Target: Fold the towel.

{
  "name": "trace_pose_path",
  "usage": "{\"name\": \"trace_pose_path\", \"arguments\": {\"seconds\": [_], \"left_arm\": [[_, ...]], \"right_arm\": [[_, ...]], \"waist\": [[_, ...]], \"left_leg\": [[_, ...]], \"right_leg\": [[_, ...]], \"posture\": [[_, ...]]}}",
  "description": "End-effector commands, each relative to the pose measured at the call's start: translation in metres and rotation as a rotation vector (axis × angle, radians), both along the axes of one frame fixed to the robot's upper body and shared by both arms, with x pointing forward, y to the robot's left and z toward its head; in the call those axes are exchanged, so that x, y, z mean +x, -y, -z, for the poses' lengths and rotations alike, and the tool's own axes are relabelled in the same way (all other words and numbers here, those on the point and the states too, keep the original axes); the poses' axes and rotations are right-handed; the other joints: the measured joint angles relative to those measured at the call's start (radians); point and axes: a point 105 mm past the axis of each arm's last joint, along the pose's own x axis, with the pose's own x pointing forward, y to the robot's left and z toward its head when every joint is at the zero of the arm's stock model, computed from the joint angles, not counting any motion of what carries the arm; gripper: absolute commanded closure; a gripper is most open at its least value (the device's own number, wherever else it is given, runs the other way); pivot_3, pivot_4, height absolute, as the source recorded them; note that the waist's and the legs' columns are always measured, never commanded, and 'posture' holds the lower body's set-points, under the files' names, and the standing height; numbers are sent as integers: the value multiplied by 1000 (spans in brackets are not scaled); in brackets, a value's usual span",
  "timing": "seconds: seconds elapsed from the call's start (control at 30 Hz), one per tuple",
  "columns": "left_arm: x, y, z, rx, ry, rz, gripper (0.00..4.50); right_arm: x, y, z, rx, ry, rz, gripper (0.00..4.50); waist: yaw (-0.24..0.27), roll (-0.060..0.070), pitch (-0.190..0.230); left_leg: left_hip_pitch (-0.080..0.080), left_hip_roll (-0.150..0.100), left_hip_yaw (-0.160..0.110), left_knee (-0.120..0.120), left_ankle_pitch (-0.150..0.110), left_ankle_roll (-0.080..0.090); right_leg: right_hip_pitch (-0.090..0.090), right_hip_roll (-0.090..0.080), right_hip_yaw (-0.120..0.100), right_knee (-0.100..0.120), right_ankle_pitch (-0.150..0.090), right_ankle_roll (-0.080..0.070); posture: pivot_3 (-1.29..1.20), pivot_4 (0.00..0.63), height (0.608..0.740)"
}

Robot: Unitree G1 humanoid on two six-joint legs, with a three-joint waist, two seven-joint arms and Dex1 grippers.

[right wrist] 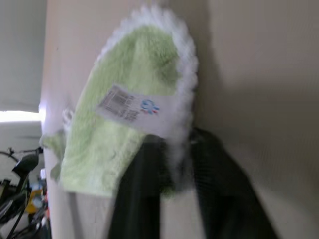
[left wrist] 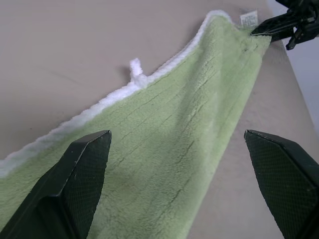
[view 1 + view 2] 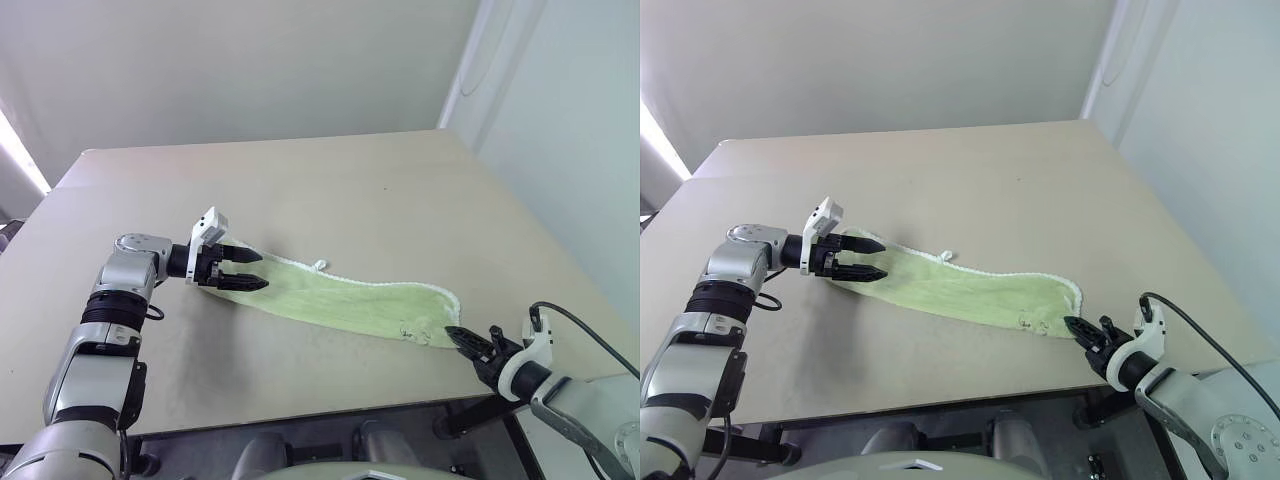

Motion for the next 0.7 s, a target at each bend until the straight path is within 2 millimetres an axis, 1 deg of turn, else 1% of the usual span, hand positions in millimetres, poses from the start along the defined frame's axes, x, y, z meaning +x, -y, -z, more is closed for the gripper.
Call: {"name": "trace_pose_path", "arguments": {"seconds": [0.03, 0.33, 0.63, 0.7], "left_arm": [[5, -1, -9, -6, 41, -11, 0], [16, -7, -12, 3, 71, -68, 0], [17, -7, -11, 3, 73, -68, 0], [20, -9, -12, 5, 83, -93, 0]], "right_arm": [[5, 6, -8, -10, 31, 34, 4440], [-11, 35, -21, -41, 50, 75, 4440], [-12, 36, -22, -41, 51, 70, 4440], [-31, 50, -29, -122, 21, -1, 4440]], "waist": [[0, 0, 0], [3, 0, 0], [1, 1, 0], [4, 3, 0]], "left_leg": [[0, 0, 0, 0, 0, 1], [0, 0, 0, 1, 0, 1], [0, 0, 0, 0, -1, 1], [0, 0, 0, 1, -1, 1]], "right_leg": [[0, 0, 0, 0, 0, 0], [0, 0, 0, 0, 0, 0], [1, 0, 0, 0, 0, 0], [0, 0, 0, 0, 0, 0]], "posture": [[0, 0, 740], [0, 0, 740], [0, 0, 740], [0, 0, 740]]}}
